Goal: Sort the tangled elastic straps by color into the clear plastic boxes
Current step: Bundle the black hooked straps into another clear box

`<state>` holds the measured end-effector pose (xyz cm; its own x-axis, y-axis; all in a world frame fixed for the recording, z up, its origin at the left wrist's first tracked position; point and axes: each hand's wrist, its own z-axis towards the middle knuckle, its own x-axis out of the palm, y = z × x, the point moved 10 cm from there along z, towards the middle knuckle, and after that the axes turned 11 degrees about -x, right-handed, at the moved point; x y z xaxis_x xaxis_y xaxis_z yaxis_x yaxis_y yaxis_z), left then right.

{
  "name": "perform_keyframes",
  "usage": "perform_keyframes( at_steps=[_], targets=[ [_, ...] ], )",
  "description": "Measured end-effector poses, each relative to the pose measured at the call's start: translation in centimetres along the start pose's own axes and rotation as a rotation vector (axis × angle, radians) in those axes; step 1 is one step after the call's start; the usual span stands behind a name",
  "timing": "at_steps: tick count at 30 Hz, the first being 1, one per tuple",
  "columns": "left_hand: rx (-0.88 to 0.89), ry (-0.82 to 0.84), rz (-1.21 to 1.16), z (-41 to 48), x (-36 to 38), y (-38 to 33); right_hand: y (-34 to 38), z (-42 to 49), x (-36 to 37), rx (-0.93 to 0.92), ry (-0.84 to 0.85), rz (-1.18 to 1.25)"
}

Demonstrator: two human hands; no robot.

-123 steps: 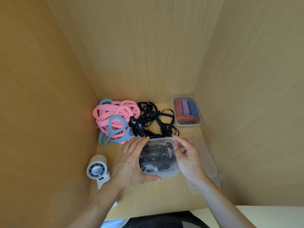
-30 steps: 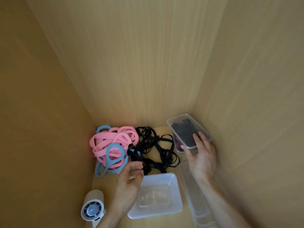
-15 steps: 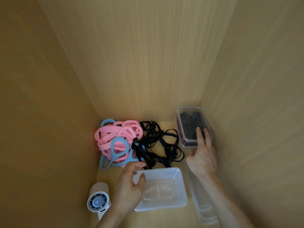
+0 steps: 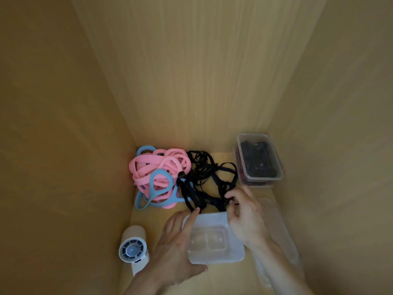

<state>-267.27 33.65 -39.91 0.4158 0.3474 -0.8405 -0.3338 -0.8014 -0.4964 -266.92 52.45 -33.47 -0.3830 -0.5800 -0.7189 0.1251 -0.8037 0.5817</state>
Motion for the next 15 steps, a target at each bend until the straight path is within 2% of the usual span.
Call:
perform_keyframes(
  at_steps=[4,7,12,15],
  targets=[
    [-0.009,0.018,-0.004,-0.2,0.1,0.6,0.0,3.0,3.8,-0.032,0.191,-0.035],
    [-0.017,0.039,-0.013,-0.5,0.2,0.9,-0.1,6.1,6.5,-0.045,0.267,-0.092],
    [-0.067,0.075,-0.071,-1.1,-0.3,1.4,-1.5,9.7,10.2,-0.035,0.411,-0.304],
    [-0.099,0.015,-0.14,-1.4,-1.2,1.8,-3.3,9.3,11.4,-0.001,0.509,-0.424]
  ],
)
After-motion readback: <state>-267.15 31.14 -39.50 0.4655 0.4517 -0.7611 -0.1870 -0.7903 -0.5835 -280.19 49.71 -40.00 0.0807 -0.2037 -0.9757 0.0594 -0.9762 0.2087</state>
